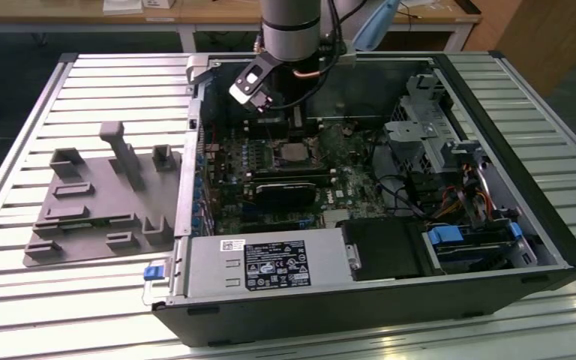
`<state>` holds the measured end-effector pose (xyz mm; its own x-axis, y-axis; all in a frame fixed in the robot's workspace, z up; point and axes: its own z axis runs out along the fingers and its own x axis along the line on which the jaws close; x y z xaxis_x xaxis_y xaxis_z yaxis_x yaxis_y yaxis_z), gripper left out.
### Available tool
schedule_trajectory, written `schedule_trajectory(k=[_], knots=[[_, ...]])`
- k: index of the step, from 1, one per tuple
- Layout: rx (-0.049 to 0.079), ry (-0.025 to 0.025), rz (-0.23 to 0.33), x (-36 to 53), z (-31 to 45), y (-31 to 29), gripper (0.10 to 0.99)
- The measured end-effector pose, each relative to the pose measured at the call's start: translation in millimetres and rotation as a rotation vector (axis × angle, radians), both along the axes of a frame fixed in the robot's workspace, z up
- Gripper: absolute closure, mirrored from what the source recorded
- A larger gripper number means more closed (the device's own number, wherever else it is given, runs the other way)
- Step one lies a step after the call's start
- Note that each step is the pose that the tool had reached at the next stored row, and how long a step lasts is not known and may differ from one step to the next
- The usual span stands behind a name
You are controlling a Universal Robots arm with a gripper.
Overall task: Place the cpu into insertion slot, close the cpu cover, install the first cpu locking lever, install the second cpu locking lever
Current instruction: 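Place the cpu into insertion slot, then close the cpu cover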
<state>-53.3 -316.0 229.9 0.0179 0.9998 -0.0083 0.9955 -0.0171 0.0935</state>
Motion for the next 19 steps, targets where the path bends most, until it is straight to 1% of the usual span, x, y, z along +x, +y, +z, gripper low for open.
schedule_trajectory(k=[6,12,14,19], knots=[[0.0,-0.001,0.0,0.0,15.5,0.0,0.98],[0.0,-0.0015,0.0,0.0,32.6,0.0,0.98],[0.0,-0.002,0.0,0.0,35.3,0.0,0.98],[0.0,-0.0029,0.0,0.0,35.3,0.0,0.98]])
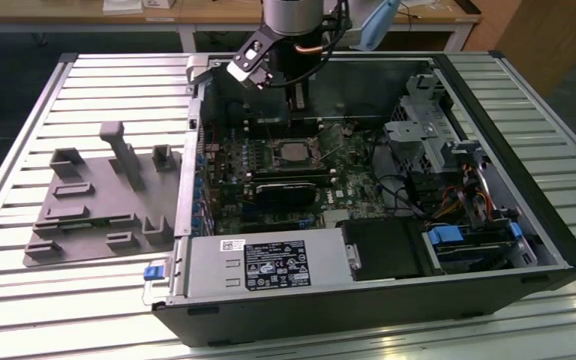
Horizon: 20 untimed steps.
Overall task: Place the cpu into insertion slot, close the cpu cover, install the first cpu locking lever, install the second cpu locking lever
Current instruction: 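Close the cpu cover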
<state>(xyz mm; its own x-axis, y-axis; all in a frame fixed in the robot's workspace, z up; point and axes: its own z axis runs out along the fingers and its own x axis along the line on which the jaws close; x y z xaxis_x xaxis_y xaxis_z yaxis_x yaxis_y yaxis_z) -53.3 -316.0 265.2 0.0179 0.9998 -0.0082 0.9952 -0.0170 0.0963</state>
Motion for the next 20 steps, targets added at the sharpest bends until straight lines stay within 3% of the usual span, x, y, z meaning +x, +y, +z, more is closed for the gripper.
schedule_trajectory(k=[10,20], knots=[[0.0,-0.0001,0.0,1.6,0.1,0.0,0.98],[0.0,-0.0002,0.0,21.0,0.0,0.0,0.98]])
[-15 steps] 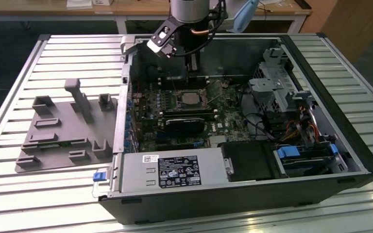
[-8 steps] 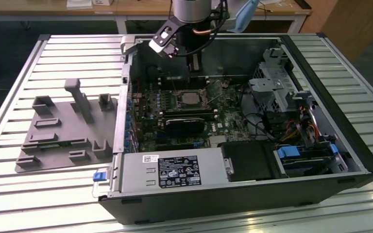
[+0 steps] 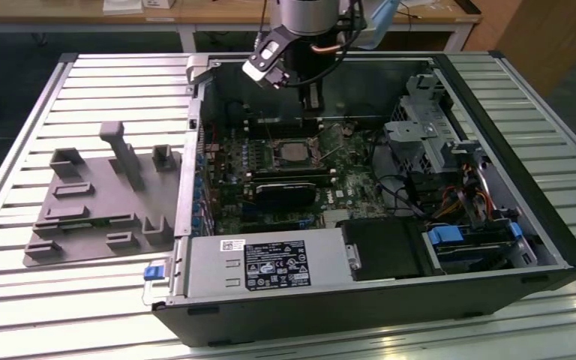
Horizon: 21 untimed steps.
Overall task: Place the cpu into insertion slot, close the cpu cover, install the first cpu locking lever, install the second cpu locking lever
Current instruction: 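Close the cpu cover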
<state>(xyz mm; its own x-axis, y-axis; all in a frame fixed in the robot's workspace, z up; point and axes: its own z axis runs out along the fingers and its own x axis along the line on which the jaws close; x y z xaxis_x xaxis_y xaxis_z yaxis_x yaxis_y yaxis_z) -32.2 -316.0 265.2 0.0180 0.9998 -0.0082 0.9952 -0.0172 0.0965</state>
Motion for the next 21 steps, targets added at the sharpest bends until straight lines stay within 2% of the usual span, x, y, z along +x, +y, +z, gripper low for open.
schedule_trajectory(k=[21], knots=[[0.0,0.0,0.0,63.0,-0.3,0.2,0.98]])
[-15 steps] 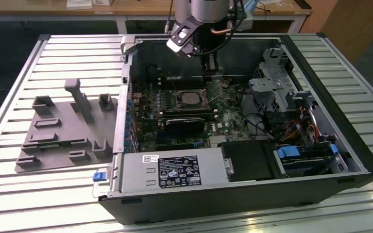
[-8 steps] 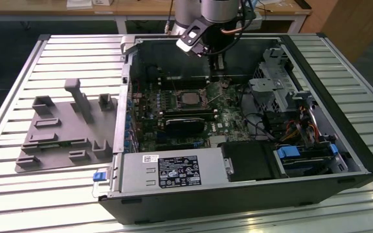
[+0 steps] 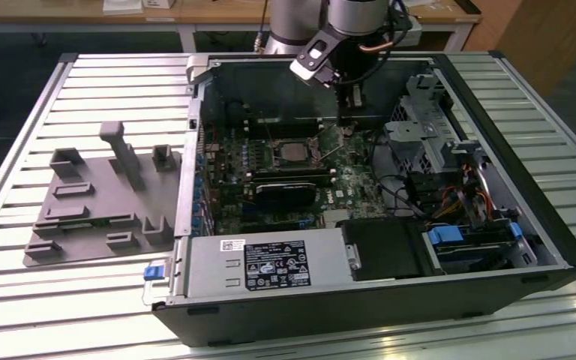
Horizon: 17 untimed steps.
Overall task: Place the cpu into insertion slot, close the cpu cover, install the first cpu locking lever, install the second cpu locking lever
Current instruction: 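Close the cpu cover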
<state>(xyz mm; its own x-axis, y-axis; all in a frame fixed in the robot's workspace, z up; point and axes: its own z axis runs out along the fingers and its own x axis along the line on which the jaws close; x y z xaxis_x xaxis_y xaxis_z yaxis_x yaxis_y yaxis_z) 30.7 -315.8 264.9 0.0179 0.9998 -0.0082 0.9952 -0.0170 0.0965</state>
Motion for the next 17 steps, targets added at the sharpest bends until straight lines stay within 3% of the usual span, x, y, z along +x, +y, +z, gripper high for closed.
schedule_trajectory(k=[8,17], knots=[[0.0,0.0,0.0,14.7,-1.1,0.1,0.98],[-0.002,0.0,-0.001,17.2,-10.2,0.1,0.98]])
